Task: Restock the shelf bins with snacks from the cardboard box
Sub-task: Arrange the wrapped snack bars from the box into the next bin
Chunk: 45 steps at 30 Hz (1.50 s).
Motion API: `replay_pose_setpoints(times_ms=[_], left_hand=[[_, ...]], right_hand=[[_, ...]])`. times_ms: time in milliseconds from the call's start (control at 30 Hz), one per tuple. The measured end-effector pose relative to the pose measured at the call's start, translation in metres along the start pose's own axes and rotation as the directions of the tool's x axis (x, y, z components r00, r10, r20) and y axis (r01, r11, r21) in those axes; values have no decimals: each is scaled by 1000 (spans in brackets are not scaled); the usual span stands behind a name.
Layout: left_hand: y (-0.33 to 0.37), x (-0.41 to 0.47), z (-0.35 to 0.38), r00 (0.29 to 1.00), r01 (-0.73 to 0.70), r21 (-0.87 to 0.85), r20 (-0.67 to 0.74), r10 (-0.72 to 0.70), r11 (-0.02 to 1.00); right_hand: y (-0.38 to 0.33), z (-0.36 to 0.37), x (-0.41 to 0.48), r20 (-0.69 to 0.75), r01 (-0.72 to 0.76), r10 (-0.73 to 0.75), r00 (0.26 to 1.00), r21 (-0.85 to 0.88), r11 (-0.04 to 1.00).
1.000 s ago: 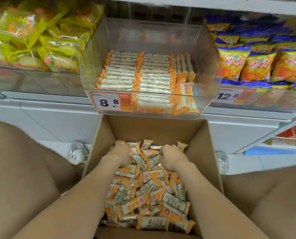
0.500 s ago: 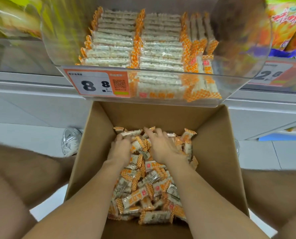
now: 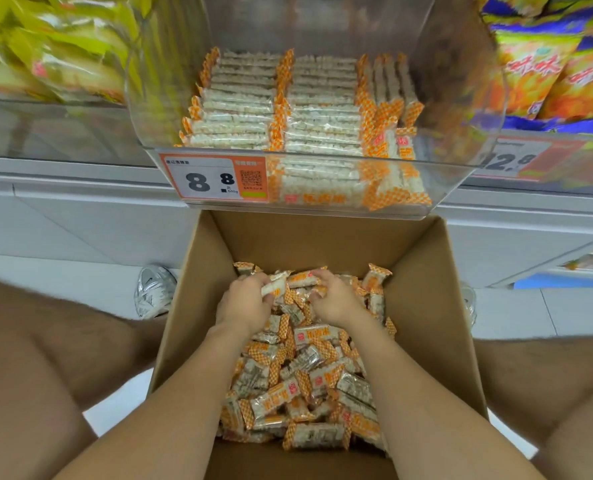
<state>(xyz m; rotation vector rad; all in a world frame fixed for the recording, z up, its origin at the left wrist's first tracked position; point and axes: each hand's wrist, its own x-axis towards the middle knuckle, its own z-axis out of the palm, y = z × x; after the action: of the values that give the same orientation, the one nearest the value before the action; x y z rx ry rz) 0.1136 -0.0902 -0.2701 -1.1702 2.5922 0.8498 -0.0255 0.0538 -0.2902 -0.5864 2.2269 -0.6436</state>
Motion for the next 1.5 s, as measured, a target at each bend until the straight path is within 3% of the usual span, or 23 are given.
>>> replay_pose_setpoints(times_ms=[100,200,267,333,433,500,633,700,800,967,1100,1233,1267,1400,1500], left_hand=[[1,-5,-5,994,82,-243,85,-63,967],[-4,-7,-6,957,240,-460,258,-130,855],[-9,-7,-4,954,272,-514,255,-157,813],[-12,-6,-3,969,236,-497,189,-161,835],[-10,-6,-4,981,184,-489,146,-128,853],[-7,-5,-4,981,172,-502,165,-102,847],[1,-11,-13,976,169,-501,203,-75,849],[6,-14,-19,975,169,-506,212,-67,846],[16,-21,-32,978,127,-467,208,-31,875],[48,-41,-68,935,-24,-398,316,161,917],[73,-63,-102,883,-172,-535,288,370,827],[93,-86,-140,824,-279,-523,301,481,805],[98,-90,-149,824,-313,-488,288,488,815],[116,-104,-183,839,-449,-449,85,537,773],[132,-113,-201,806,-525,-478,-16,591,704]], right_hand=[[-7,-9,0,140,-67,47,989,145,987],[-13,-13,4,201,-153,107,974,230,961],[-8,-8,13,88,-128,109,990,250,960],[-2,-3,18,-105,-148,184,977,279,949],[-1,-11,4,-434,-130,264,862,314,941],[2,-17,-4,-532,-102,267,804,318,942],[2,-26,-15,-469,-35,165,867,274,961],[0,-32,-21,-435,34,-17,900,32,999],[-14,-48,-39,-280,205,-275,920,-253,946],[-66,-81,-82,-93,515,-544,834,-224,828],[-93,-101,-119,-34,577,-590,806,-170,799],[-108,-124,-153,-205,613,-634,746,-161,774],[-109,-132,-162,-218,603,-622,752,-153,783],[-106,-164,-195,-43,524,-529,847,-97,846],[-108,-190,-216,-111,532,-528,842,10,847]])
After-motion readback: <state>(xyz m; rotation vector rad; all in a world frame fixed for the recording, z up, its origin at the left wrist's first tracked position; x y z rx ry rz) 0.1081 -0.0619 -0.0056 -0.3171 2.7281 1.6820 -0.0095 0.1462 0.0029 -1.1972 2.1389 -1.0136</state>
